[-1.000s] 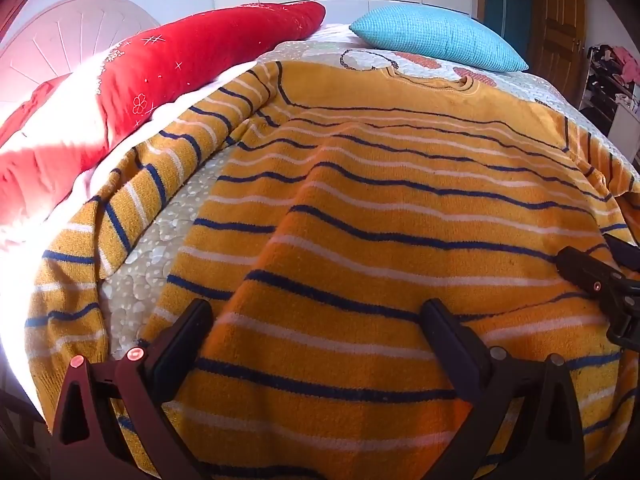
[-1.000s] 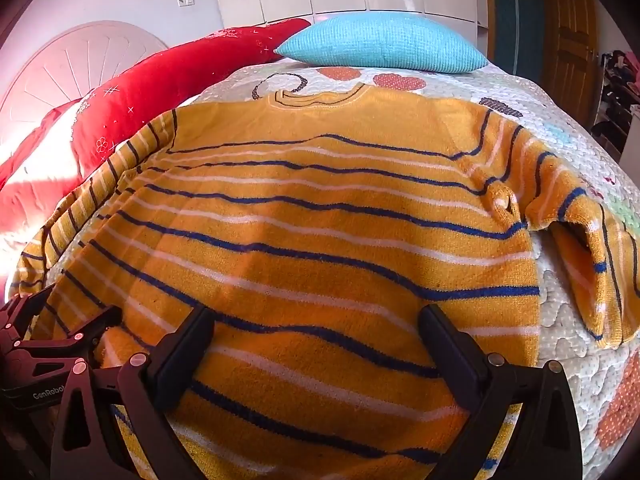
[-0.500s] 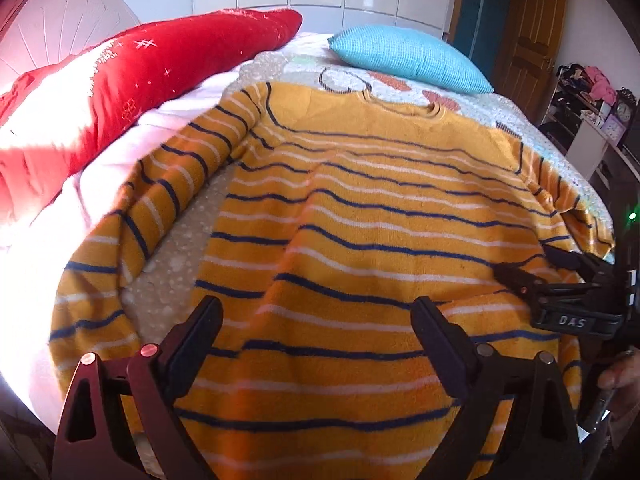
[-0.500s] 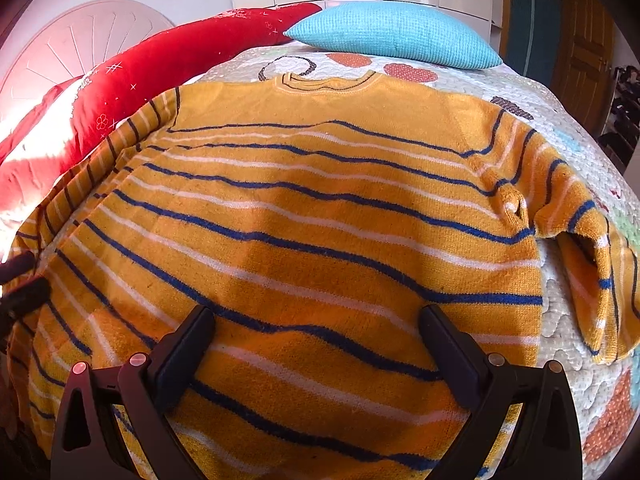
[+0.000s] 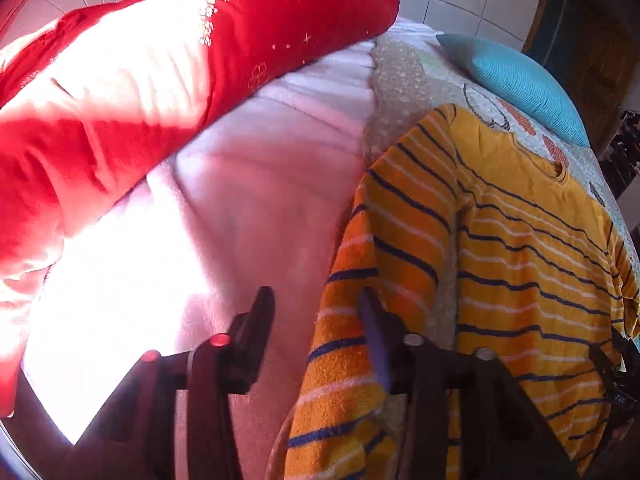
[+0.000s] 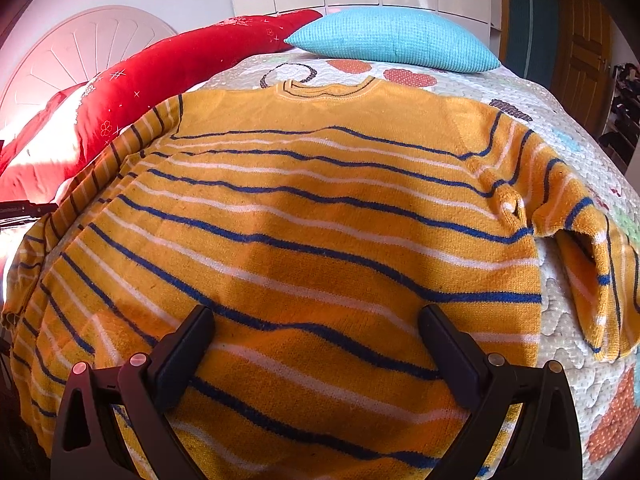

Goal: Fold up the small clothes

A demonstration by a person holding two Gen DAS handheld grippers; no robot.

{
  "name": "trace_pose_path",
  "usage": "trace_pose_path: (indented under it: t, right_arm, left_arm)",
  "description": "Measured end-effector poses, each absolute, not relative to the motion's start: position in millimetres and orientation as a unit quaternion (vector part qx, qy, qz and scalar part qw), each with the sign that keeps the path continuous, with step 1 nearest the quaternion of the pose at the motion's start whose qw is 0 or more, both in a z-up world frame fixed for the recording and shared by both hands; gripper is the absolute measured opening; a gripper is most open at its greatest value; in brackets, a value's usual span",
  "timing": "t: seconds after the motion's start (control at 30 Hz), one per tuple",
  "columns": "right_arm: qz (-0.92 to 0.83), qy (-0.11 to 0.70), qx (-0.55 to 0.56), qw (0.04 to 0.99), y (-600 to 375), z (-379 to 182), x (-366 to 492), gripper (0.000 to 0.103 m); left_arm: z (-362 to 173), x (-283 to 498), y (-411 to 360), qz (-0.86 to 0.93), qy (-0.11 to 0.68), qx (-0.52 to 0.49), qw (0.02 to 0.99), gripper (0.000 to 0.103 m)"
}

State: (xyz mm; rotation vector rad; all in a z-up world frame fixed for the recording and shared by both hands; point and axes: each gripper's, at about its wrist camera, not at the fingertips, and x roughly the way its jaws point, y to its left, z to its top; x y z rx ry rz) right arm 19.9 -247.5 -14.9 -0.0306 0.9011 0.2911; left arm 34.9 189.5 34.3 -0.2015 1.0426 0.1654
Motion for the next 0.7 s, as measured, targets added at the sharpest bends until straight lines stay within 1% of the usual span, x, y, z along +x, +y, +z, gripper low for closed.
trace_pose_path:
  t: [0.03, 0.1, 0.13, 0.3, 0.37, 0.4, 0.43, 0.47, 0.5, 0.53, 0.57, 0.67, 0.7]
  right_arm:
    - [0.14, 0.434, -0.015, 0.89, -247.6, -14.9, 19.9, 0.103]
    - [0.14, 0.434, -0.016, 0.89, -247.9, -15.0, 20.1, 0.103]
    - [0.14, 0.434, -0.016, 0.89, -247.8, -14.9, 20.3, 0.103]
    - [0.138, 0.433, -0.019, 0.89, -246.2, -14.8, 20.9, 0.103]
    - [0.139, 0.433, -0.019, 0.89, -246.0, -14.7, 21.0, 0.103]
    - [0.138, 0.433, -0.019, 0.89, -246.0, -14.7, 21.1, 0.103]
    - [0.139, 0.433, -0.019, 0.89, -246.5, -14.7, 21.1, 0.103]
    - [0.138, 0.433, -0.019, 0.89, -246.6, -14.6, 21.4, 0.103]
    - [0.138, 0.433, -0.019, 0.891, -246.7, -14.6, 21.5, 0.103]
    - [0.139, 0.433, -0.019, 0.891, -246.8, -14.6, 21.4, 0.103]
    - [0.139, 0.433, -0.019, 0.891, -246.7, -14.6, 21.4, 0.103]
    - [0.138, 0.432, -0.02, 0.891, -246.7, -14.4, 21.8, 0.103]
    - [0.137, 0.432, -0.022, 0.891, -247.1, -14.4, 21.8, 0.103]
  left_arm:
    - [28.0, 37.6, 191.1, 0.07, 0.504, -0.108, 0.854, 0.004]
    - [26.8, 41.1, 195.4, 0.083, 0.5, -0.106, 0.856, 0.002]
    - [29.4, 43.1, 199.0, 0.102, 0.495, -0.095, 0.858, 0.0]
    - [54.4, 56.3, 240.9, 0.211, 0.456, -0.067, 0.862, 0.0]
    - [64.1, 56.3, 251.5, 0.192, 0.45, -0.081, 0.868, 0.0]
    - [68.0, 52.5, 250.8, 0.163, 0.448, -0.094, 0.874, 0.002]
    - [69.7, 49.5, 247.3, 0.136, 0.448, -0.102, 0.878, 0.007]
    - [68.9, 46.8, 241.7, 0.119, 0.45, -0.101, 0.879, 0.029]
    - [67.2, 44.6, 233.7, 0.108, 0.45, -0.096, 0.881, 0.06]
    - [65.0, 41.1, 225.9, 0.099, 0.444, -0.092, 0.886, 0.07]
    - [62.1, 37.6, 218.2, 0.085, 0.437, -0.092, 0.891, 0.076]
    - [45.4, 39.3, 197.4, 0.03, 0.456, -0.111, 0.882, 0.076]
    - [38.4, 41.9, 191.8, 0.018, 0.468, -0.116, 0.876, 0.075]
